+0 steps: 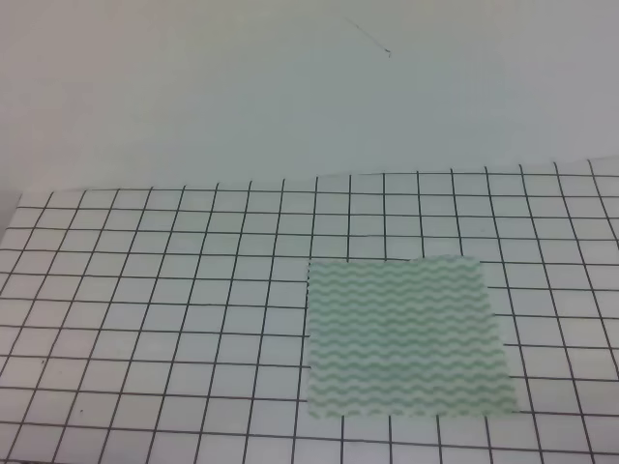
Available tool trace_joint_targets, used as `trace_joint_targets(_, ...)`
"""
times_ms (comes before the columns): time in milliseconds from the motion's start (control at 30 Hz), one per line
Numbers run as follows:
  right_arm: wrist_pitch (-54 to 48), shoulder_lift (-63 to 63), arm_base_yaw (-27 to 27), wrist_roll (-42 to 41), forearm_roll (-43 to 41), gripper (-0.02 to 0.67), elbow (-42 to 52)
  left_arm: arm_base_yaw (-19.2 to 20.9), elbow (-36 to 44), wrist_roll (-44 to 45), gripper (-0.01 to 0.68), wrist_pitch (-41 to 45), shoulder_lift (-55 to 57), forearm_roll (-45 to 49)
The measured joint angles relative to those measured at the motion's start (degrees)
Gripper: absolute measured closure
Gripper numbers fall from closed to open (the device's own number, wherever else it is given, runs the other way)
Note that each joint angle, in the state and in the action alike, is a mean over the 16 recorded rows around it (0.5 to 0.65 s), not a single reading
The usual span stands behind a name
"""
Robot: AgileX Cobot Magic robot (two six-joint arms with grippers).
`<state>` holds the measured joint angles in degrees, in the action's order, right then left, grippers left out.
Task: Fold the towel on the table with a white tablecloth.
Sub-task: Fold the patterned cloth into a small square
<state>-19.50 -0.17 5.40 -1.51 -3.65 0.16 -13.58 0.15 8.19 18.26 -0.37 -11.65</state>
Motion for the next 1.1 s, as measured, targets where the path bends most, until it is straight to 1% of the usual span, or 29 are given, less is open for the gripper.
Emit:
trace_joint_targets(767, 0.0, 0.0, 0.0, 0.0, 0.0, 0.651, 0.0, 0.0, 0.0, 0.0, 0.675, 0.0, 0.03, -0.07)
trace_joint_targets(1100, 0.0, 0.0, 0.0, 0.02, 0.23, 0.651, 0.0, 0.0, 0.0, -0.01, 0.675, 0.0, 0.03, -1.87)
